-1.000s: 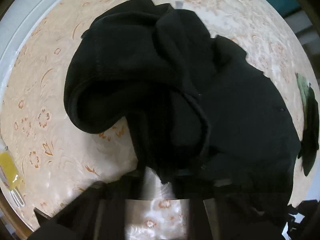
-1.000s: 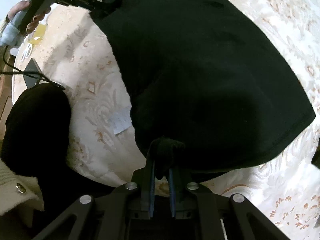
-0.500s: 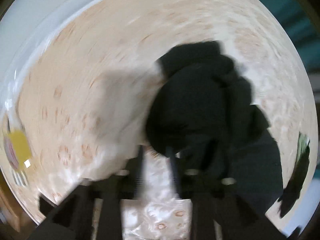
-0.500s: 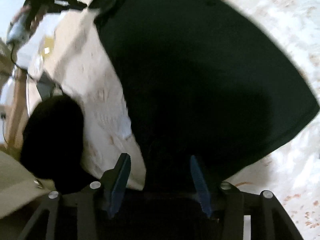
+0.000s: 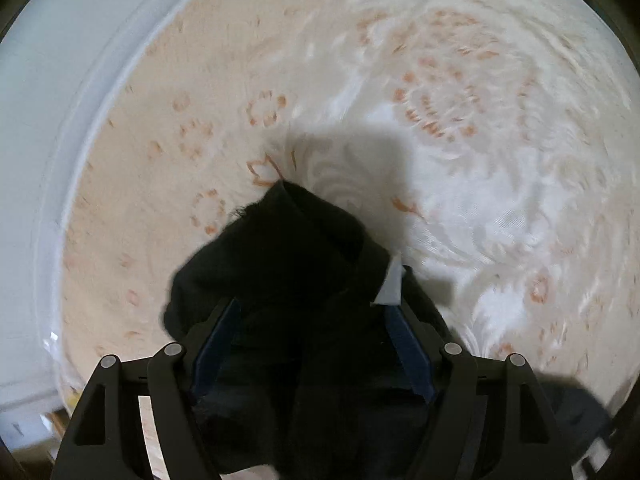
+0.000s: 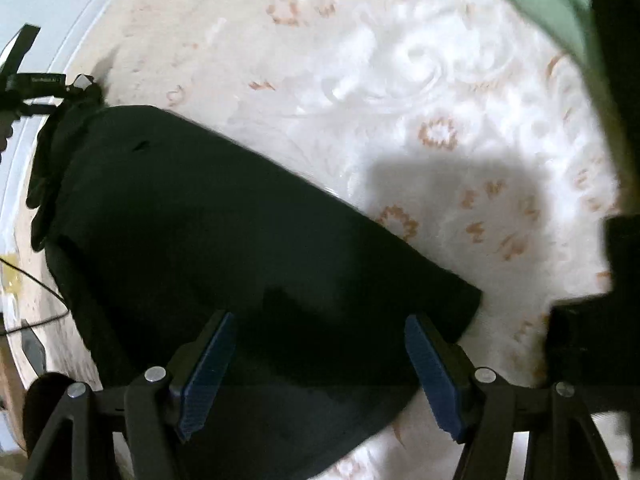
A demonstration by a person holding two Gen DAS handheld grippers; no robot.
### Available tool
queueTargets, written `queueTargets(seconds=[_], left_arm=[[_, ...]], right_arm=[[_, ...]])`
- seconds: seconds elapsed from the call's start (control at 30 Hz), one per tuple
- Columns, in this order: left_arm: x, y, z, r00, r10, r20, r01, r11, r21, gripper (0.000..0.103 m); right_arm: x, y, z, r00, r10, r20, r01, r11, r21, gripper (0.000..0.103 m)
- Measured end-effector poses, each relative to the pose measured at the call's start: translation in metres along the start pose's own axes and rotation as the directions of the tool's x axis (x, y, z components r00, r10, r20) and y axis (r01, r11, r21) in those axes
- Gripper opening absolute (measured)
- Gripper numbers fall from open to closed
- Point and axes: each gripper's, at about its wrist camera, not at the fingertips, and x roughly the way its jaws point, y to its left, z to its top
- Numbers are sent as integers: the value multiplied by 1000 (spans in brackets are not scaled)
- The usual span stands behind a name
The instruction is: Fold clothes
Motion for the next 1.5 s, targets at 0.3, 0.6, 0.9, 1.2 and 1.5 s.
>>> queueTargets(seconds=[0.3,0.6,0.9,1.2,1.5], left_arm=[[-7,-13,-2,995,-87,42,85,996,39,6],[-40,38,39,967,113,228,-83,987,-139,0],[-18,23,7,991,-135,5,135,990,-30,39],[-5,-32,-6,999,11,43,-16,995,97,2],[-41,42,18,976,118,185,-75,972,-223,1]], right_arm=[[9,19,-2,999,-13,34,15,998,-63,4],[-16,-17,-6,984,-124,127,118,992,50,0],[-12,-22,-16,995,78,59,-85,989,121,53],[12,20,-21,1000,24,9,-24,999,30,23],[0,7,-23,998,33,55,-40,991,131,0]])
